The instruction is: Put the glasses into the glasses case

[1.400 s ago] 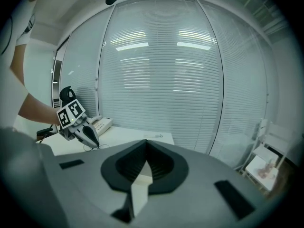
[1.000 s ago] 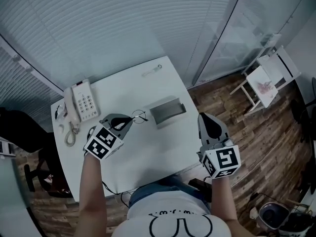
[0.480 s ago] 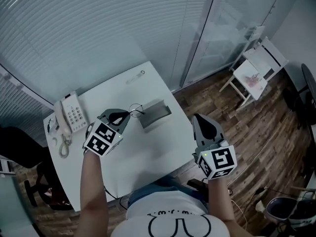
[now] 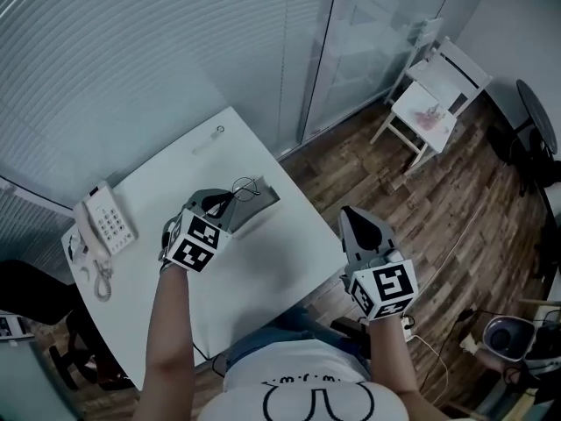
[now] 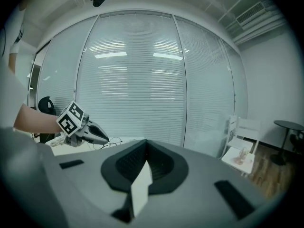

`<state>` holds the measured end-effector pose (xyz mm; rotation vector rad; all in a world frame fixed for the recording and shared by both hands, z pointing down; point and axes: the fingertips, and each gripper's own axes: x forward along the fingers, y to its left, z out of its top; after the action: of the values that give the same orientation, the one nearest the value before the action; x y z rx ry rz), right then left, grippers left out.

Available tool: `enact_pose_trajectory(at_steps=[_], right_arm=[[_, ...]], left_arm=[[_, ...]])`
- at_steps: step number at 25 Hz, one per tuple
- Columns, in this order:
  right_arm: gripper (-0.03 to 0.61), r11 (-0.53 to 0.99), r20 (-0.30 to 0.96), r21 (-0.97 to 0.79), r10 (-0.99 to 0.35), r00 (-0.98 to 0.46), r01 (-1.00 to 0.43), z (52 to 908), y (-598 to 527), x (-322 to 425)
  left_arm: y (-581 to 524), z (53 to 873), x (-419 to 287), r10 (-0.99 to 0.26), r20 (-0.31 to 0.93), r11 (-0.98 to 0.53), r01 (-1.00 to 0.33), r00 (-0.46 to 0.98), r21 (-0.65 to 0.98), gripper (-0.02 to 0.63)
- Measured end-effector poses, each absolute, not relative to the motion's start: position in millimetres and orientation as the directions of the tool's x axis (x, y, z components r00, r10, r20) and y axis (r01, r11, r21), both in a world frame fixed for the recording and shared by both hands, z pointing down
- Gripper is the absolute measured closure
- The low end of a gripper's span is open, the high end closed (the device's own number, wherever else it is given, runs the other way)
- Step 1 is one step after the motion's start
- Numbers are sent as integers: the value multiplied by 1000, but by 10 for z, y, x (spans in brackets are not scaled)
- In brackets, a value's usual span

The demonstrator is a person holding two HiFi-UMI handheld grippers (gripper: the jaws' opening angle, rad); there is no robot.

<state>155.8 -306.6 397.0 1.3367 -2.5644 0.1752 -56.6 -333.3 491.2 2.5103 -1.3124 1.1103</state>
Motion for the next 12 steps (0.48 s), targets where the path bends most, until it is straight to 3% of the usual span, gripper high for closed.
enact_pose_trajectory(at_steps=[12], right_arm=[[568, 570, 318, -2, -778, -541, -822, 4199, -3183, 1586]], left_arm=[[-3510, 5615, -299, -671, 707, -637, -662, 223, -395, 591]])
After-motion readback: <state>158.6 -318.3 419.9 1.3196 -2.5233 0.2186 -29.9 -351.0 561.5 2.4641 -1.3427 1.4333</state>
